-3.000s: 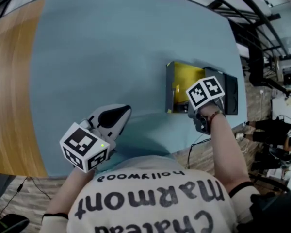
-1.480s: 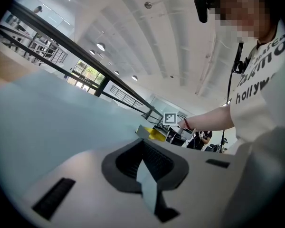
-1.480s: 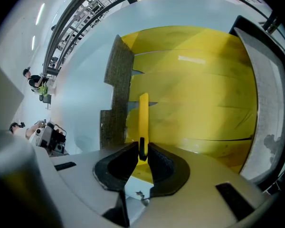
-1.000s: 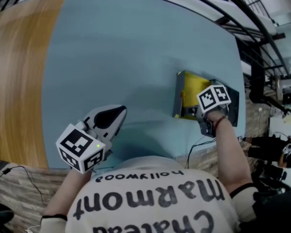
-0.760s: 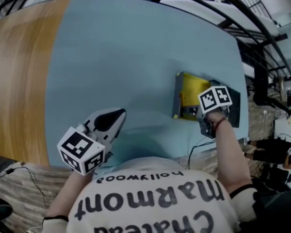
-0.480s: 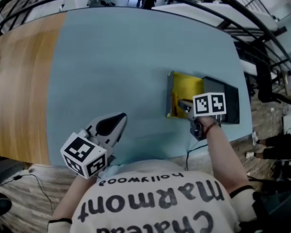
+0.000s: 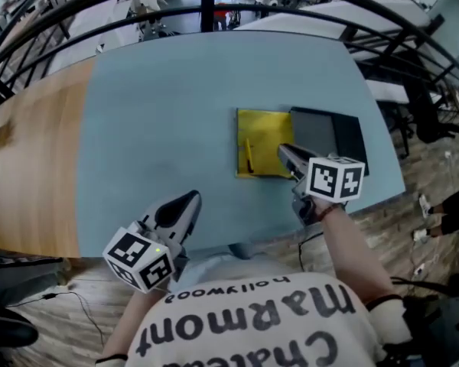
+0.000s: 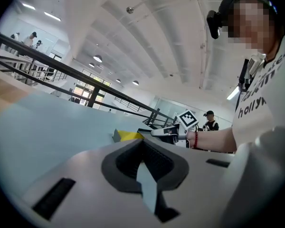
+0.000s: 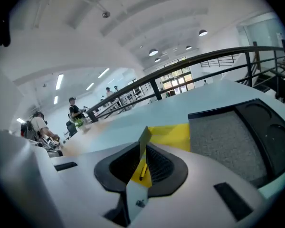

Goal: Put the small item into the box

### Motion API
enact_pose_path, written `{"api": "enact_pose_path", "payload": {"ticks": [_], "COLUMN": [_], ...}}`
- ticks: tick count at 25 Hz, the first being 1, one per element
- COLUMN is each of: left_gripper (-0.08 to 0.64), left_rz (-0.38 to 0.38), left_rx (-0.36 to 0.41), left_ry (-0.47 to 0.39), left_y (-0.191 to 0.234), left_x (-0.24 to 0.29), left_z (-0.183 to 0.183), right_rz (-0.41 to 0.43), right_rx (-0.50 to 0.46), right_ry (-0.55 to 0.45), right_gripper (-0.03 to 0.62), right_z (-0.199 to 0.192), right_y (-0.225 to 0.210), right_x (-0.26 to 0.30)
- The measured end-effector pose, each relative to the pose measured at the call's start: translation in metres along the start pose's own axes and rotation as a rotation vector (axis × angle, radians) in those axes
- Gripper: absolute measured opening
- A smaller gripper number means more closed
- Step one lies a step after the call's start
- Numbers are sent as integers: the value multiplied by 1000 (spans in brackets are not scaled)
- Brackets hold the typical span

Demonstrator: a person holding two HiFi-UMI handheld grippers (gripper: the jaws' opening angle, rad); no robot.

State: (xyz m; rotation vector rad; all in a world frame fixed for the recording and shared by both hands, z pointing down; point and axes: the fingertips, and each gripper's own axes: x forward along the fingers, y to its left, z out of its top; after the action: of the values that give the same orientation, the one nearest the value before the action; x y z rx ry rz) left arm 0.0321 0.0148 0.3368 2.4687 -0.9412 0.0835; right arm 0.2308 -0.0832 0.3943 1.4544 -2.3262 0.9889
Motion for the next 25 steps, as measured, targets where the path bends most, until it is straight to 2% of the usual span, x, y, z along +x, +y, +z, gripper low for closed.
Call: {"api": "enact_pose_path", "payload": {"ticks": [10,15,25], "left_gripper": [2,2,2], "left_rz": [-45,-30,1], "left_rx": [70,90,114], "left_ry": [9,-16,-30], "left_y": [-102,-139,-191], "left_x": [18,17,13], "left_z": [-17,-28,-50], "right_rz": [6,12,-6], "right_rx": [-102,-134,-108], "right_ry": [-131,-138,-188], "right_gripper": [57,52,52], "right_z": [-9,-26,-43], "right_y": [-24,-39,-75], "right_x": [-113,-157,-217]}}
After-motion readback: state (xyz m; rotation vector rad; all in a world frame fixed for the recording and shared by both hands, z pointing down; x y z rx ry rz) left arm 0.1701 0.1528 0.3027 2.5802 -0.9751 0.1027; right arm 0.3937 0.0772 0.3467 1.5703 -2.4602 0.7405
